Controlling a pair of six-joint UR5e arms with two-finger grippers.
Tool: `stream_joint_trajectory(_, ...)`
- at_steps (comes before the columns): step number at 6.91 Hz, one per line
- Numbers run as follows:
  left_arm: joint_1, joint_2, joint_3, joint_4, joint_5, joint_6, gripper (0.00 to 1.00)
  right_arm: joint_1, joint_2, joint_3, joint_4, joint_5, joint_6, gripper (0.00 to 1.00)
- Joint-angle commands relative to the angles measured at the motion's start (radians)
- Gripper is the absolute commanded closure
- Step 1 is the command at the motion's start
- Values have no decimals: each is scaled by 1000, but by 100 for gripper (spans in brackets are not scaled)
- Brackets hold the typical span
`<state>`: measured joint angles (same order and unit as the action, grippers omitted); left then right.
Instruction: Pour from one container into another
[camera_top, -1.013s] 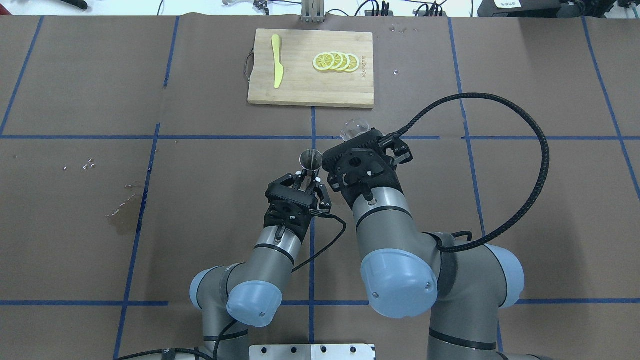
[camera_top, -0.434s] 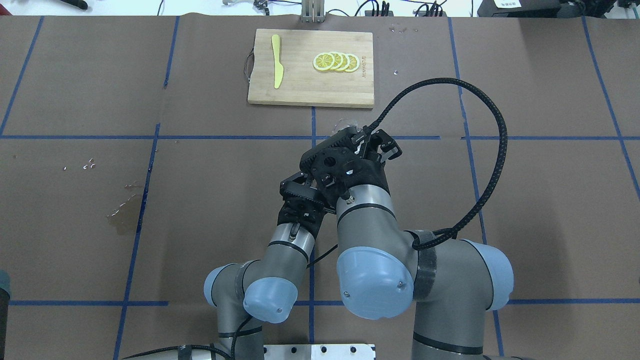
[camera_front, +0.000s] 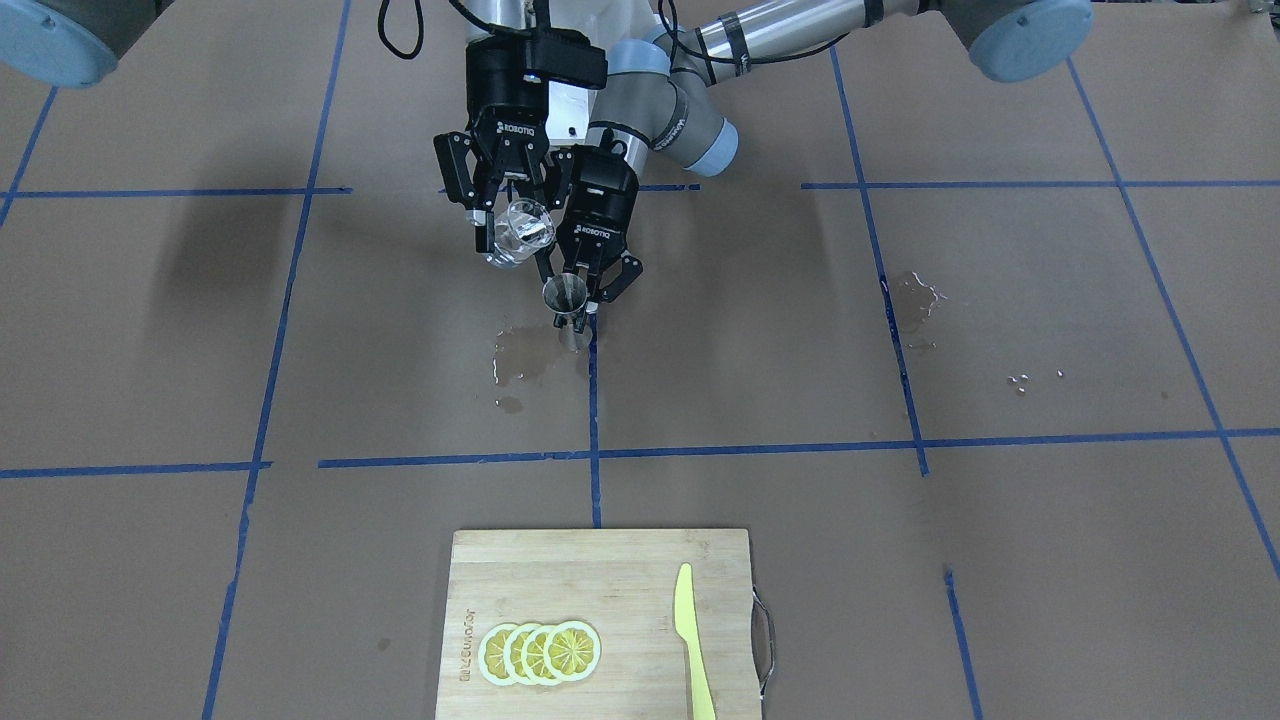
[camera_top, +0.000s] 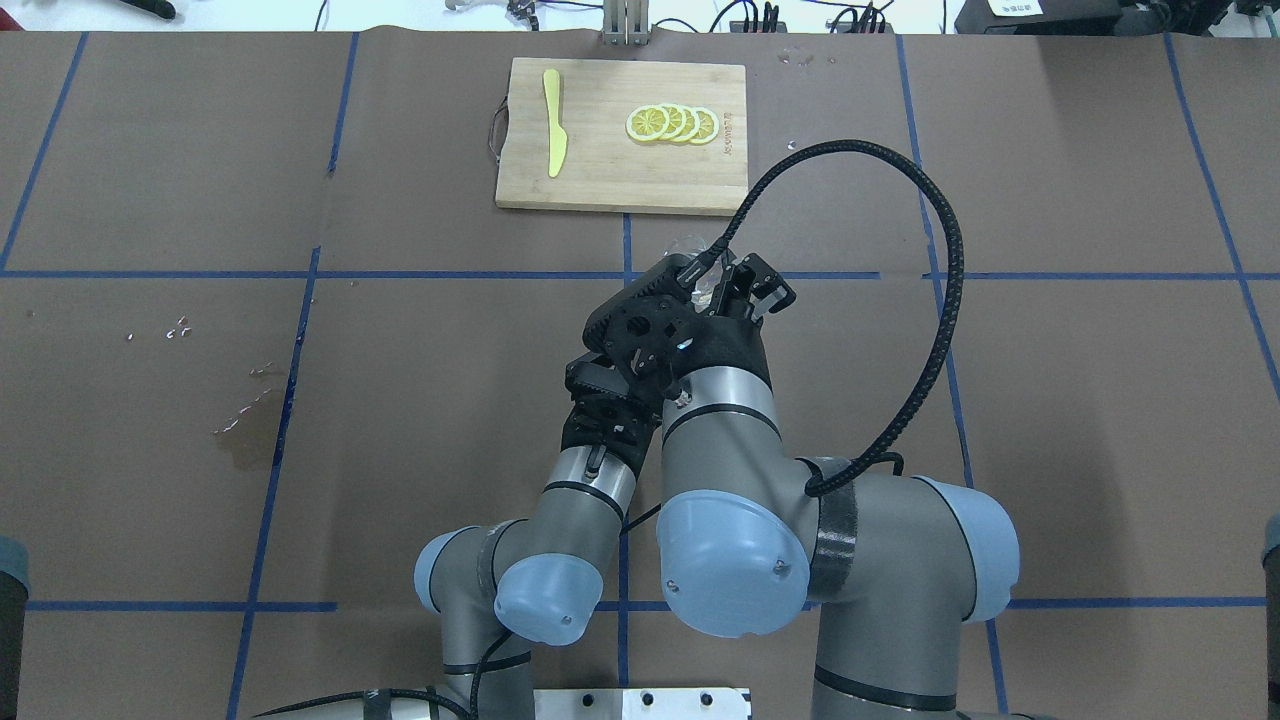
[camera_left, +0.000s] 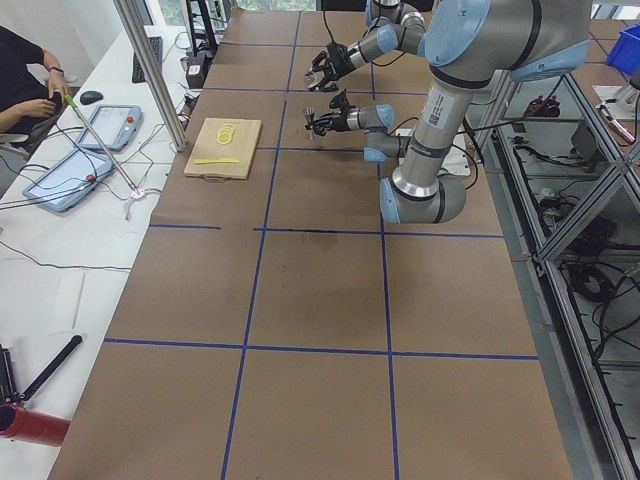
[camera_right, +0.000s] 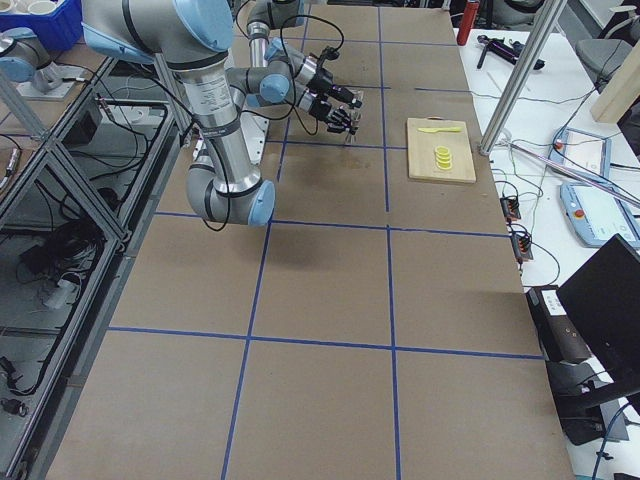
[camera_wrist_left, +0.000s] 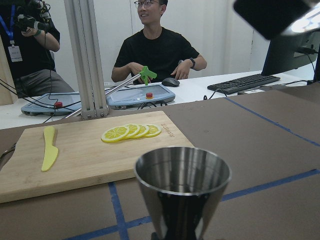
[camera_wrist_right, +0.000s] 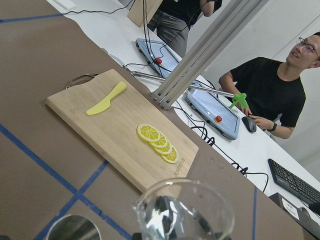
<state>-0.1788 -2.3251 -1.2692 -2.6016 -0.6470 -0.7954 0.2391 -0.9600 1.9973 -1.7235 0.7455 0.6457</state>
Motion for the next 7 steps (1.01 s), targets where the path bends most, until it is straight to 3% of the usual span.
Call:
stream_joint_trajectory(1,-1,-5,1,0,1,-2,100,0,24,0,-53,0,-43,100)
stream_joint_trajectory(7,1,-7,2,0,1,-2,100,6,47,1,-134,-2,-188,100)
